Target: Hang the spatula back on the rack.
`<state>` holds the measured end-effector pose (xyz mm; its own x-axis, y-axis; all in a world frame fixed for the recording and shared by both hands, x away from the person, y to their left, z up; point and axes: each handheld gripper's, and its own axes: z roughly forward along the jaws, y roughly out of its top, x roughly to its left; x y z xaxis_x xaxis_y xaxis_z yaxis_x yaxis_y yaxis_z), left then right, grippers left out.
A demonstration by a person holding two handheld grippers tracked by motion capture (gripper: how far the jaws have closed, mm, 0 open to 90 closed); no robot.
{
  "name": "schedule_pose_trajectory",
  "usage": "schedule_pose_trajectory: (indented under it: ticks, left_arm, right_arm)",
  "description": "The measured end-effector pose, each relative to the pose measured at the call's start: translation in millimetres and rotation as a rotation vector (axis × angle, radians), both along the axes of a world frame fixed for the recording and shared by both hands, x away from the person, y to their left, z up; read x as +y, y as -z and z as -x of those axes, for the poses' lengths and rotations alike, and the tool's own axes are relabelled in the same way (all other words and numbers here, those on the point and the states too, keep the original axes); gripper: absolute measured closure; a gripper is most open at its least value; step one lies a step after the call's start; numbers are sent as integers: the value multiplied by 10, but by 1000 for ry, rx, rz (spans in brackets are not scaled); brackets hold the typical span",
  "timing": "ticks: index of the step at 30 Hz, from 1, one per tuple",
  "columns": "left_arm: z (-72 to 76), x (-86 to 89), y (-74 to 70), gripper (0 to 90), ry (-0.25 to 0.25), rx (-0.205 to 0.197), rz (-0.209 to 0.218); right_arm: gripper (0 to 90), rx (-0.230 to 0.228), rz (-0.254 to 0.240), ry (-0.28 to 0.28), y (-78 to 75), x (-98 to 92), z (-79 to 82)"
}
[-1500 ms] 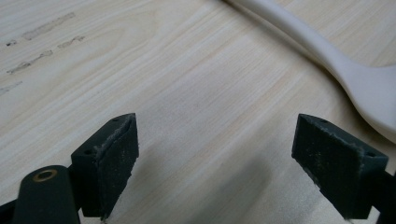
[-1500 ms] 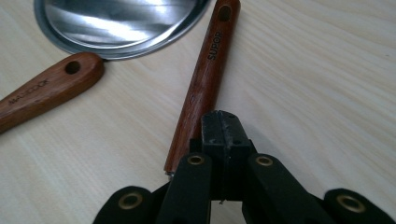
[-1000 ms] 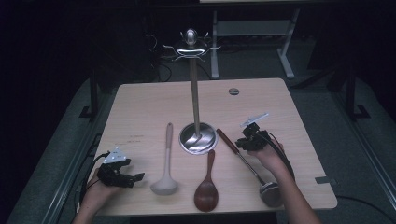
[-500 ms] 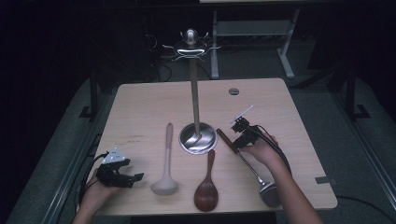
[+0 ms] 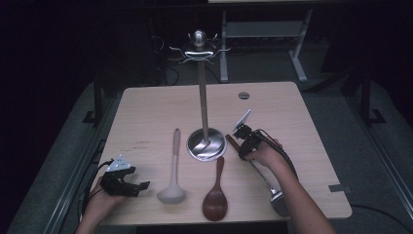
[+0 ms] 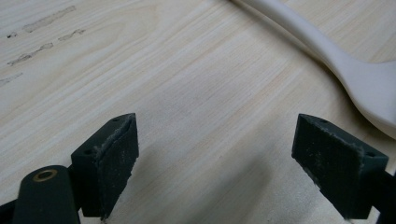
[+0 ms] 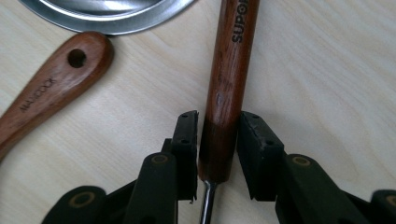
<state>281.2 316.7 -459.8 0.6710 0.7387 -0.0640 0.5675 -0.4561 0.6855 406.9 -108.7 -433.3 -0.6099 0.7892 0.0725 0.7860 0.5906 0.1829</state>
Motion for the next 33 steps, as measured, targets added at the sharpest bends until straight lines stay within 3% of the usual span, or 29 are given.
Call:
schedule_pose_trajectory:
  ticks: [8, 14, 19, 33]
  left_arm:
    - [1, -5, 4, 144, 1, 3, -2]
    - [1, -2, 3, 144, 0, 1, 0]
    - [-3, -4, 3, 144, 5, 1, -6]
    - [-1, -2, 6, 145, -1, 2, -3]
  right_arm:
    - [702, 4, 14, 1, 48, 15, 0]
    - [728, 14, 3, 35, 42, -4, -7]
    - [736, -9, -5, 42, 3, -27, 11]
    - [736, -148, -185, 79, -328, -267, 76]
